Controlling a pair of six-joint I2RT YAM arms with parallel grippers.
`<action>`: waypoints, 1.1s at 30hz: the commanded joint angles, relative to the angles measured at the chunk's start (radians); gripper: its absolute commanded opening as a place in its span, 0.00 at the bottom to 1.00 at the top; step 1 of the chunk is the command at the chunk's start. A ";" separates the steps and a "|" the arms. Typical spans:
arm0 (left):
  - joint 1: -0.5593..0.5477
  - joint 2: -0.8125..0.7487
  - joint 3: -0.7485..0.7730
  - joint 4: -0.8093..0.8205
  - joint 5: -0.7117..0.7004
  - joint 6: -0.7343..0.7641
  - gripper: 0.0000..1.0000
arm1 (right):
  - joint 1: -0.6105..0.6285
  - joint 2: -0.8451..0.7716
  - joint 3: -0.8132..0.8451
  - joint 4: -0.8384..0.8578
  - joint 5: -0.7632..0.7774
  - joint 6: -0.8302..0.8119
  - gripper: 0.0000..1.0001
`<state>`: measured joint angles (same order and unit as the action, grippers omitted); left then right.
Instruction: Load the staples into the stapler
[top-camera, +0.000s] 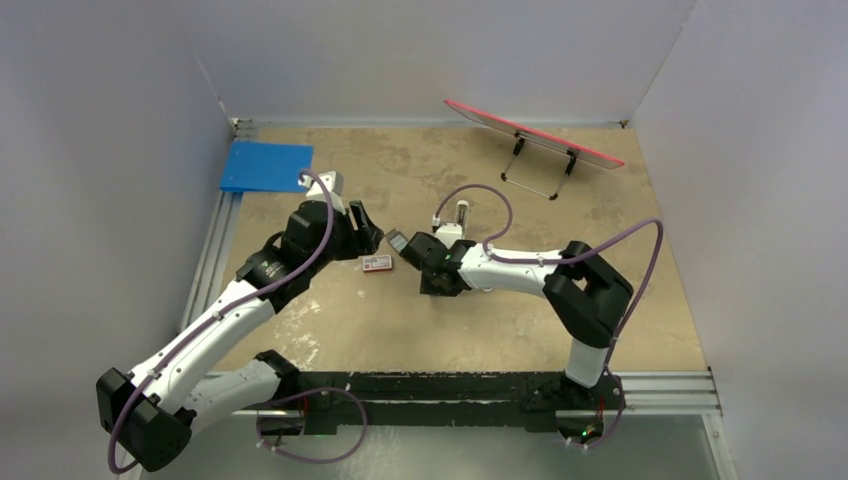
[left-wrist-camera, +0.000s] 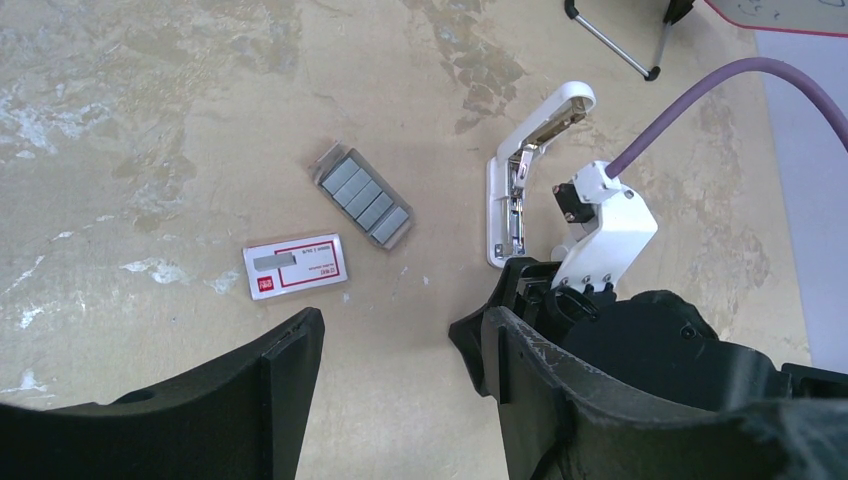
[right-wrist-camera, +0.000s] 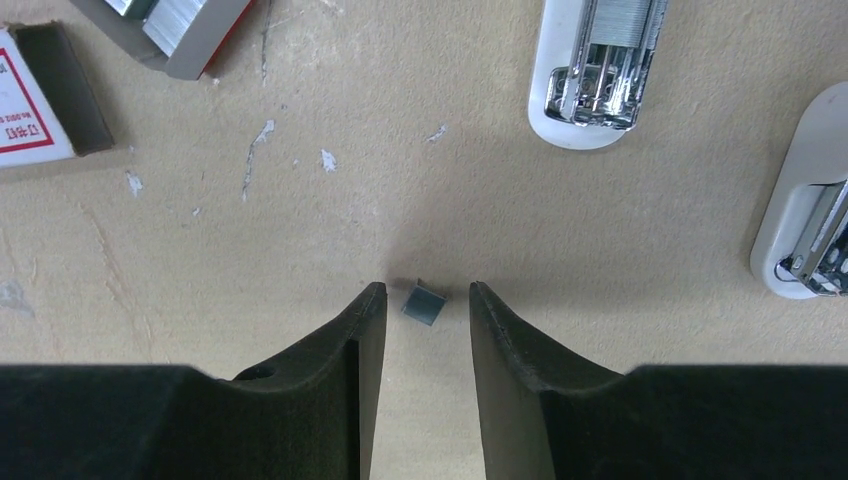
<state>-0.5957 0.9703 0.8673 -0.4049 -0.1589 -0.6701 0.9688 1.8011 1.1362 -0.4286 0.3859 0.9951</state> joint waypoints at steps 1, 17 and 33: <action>0.007 -0.011 -0.007 0.047 0.012 -0.009 0.59 | 0.002 0.017 -0.006 -0.022 0.057 0.042 0.39; 0.008 -0.017 -0.013 0.049 0.014 -0.014 0.59 | 0.006 -0.005 -0.049 -0.043 -0.006 -0.028 0.30; 0.009 -0.013 -0.013 0.048 0.013 -0.013 0.59 | 0.016 -0.021 -0.087 0.074 -0.088 -0.307 0.32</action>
<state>-0.5957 0.9703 0.8539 -0.4042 -0.1516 -0.6712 0.9718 1.7821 1.0798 -0.3496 0.3458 0.8028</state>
